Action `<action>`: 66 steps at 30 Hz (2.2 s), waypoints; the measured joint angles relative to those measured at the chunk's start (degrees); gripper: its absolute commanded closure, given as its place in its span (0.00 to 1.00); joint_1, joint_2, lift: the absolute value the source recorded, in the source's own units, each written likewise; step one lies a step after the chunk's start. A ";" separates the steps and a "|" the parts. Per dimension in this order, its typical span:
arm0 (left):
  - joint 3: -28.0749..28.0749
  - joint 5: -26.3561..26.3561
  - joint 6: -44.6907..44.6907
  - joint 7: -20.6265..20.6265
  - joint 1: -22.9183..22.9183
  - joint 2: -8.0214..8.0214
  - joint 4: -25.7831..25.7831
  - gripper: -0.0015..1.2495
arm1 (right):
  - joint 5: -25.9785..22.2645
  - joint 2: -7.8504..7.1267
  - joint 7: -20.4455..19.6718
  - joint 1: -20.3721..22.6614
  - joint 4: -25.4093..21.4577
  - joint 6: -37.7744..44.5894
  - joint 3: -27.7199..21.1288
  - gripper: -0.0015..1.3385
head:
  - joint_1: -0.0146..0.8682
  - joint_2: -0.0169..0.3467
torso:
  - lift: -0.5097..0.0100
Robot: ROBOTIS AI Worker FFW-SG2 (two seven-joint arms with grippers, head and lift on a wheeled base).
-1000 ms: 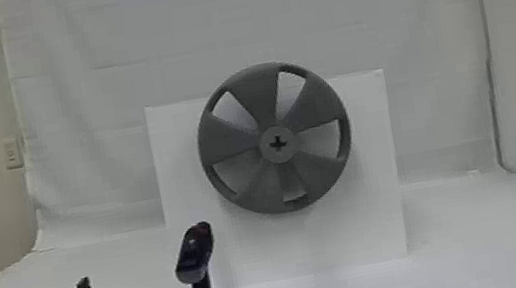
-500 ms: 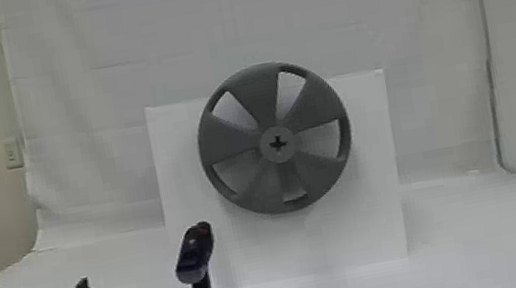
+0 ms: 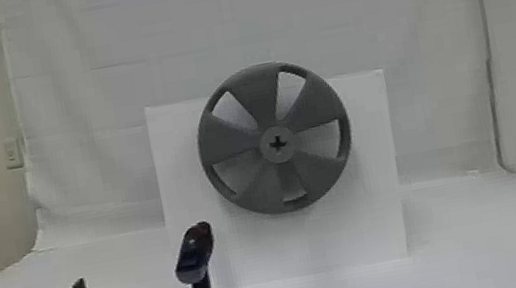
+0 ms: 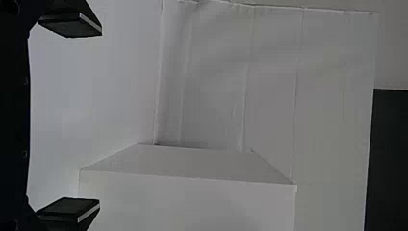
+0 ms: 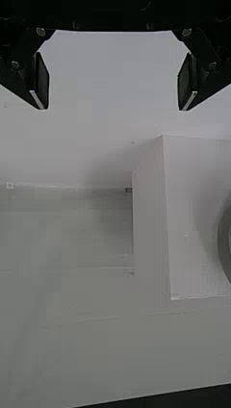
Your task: Grasp the drill and bring into the middle of wheel
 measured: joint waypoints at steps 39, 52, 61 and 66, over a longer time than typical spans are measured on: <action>-0.35 -0.09 1.26 0.00 -0.01 0.00 -0.42 0.04 | -0.71 0.22 0.00 1.36 -0.07 -0.03 -1.67 0.20 | 0.08 0.13 | 0.21; -0.82 -0.32 1.53 0.00 -0.28 0.00 -0.40 0.04 | -0.88 -0.11 0.00 1.35 -0.08 -0.01 -2.00 0.20 | 0.08 0.13 | 0.21; -0.96 -0.44 1.56 0.00 -0.39 0.00 -0.39 0.04 | -0.87 -0.15 0.00 1.37 -0.08 -0.01 -2.06 0.20 | 0.08 0.13 | 0.21; -0.95 -0.36 1.56 0.00 -0.39 0.03 -0.40 0.04 | -0.76 -0.02 0.00 1.39 -0.08 -0.02 -2.06 0.20 | 0.08 0.13 | 0.21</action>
